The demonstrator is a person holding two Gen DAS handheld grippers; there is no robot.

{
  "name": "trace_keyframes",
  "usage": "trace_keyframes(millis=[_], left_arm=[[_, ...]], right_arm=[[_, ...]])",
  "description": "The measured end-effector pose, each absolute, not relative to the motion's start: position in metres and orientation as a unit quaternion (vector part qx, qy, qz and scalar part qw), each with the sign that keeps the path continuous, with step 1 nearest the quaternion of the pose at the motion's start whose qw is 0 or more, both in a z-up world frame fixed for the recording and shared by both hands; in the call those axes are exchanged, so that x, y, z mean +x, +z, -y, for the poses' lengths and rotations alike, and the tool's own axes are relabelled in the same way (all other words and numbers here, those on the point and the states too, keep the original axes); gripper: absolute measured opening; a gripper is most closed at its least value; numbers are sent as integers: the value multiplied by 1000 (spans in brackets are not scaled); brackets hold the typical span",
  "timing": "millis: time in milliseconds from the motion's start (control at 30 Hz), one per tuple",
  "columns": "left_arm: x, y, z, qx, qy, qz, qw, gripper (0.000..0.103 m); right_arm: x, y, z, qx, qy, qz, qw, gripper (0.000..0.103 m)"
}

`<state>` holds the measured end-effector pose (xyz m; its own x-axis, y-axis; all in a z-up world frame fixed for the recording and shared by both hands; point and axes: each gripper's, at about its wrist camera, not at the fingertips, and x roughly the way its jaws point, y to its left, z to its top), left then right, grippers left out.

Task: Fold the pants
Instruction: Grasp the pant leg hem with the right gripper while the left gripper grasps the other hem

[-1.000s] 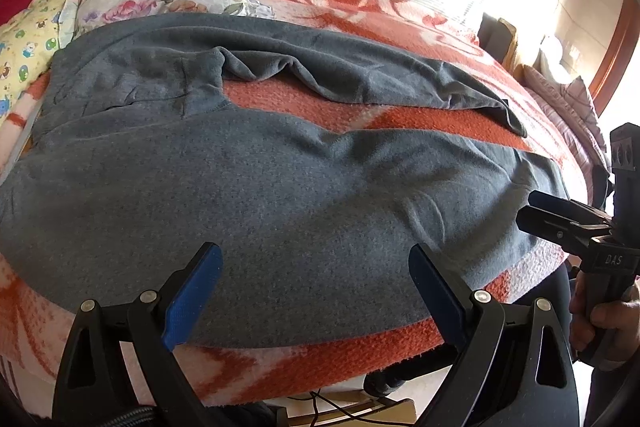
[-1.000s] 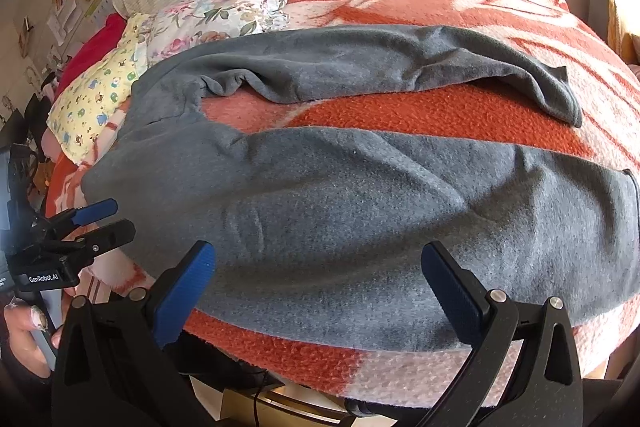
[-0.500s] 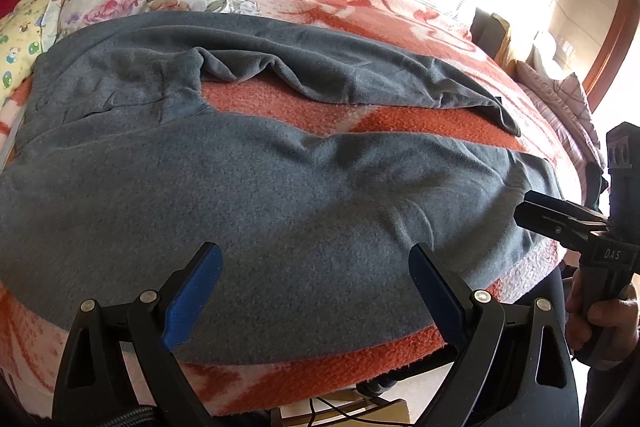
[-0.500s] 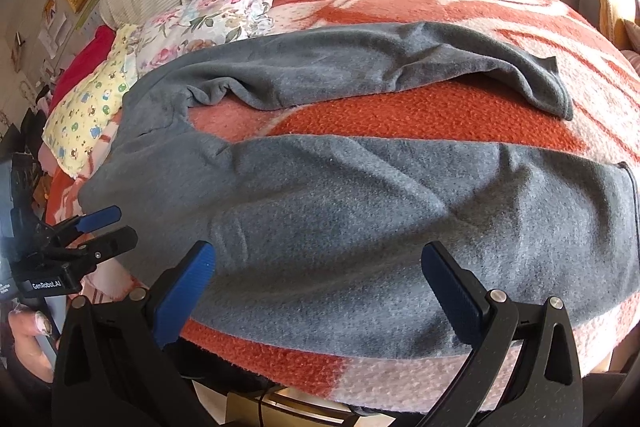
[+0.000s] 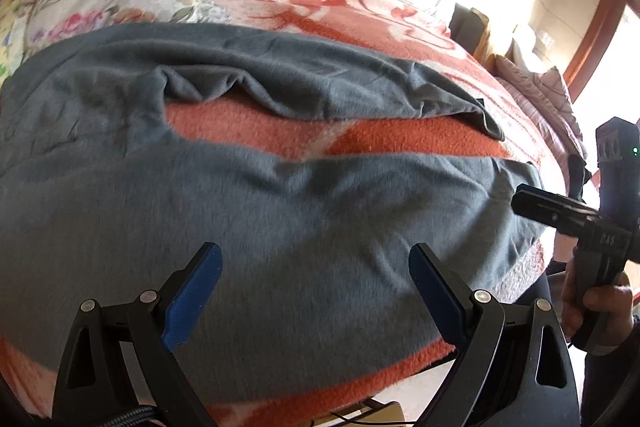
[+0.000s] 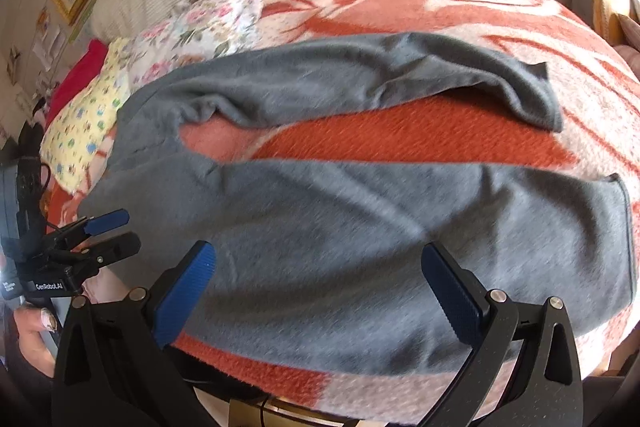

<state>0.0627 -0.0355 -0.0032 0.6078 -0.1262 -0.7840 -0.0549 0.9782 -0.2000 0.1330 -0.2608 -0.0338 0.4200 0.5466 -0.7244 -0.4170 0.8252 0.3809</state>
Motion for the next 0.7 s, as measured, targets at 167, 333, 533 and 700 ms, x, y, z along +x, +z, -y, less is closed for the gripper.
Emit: trace_keyframes(millis=[167, 333, 533, 700], left_arm=[[99, 8, 31, -87, -41, -439, 893, 95], [153, 19, 28, -76, -74, -447, 888, 95], [222, 21, 40, -38, -101, -456, 884, 95], [290, 19, 58, 43, -130, -463, 876, 95]], right_arm=[[161, -29, 285, 104, 257, -449, 849, 103], [194, -22, 310, 118, 231, -436, 862, 103], [246, -16, 340, 114, 198, -429, 874, 84], [300, -22, 373, 137, 170, -438, 872, 78]])
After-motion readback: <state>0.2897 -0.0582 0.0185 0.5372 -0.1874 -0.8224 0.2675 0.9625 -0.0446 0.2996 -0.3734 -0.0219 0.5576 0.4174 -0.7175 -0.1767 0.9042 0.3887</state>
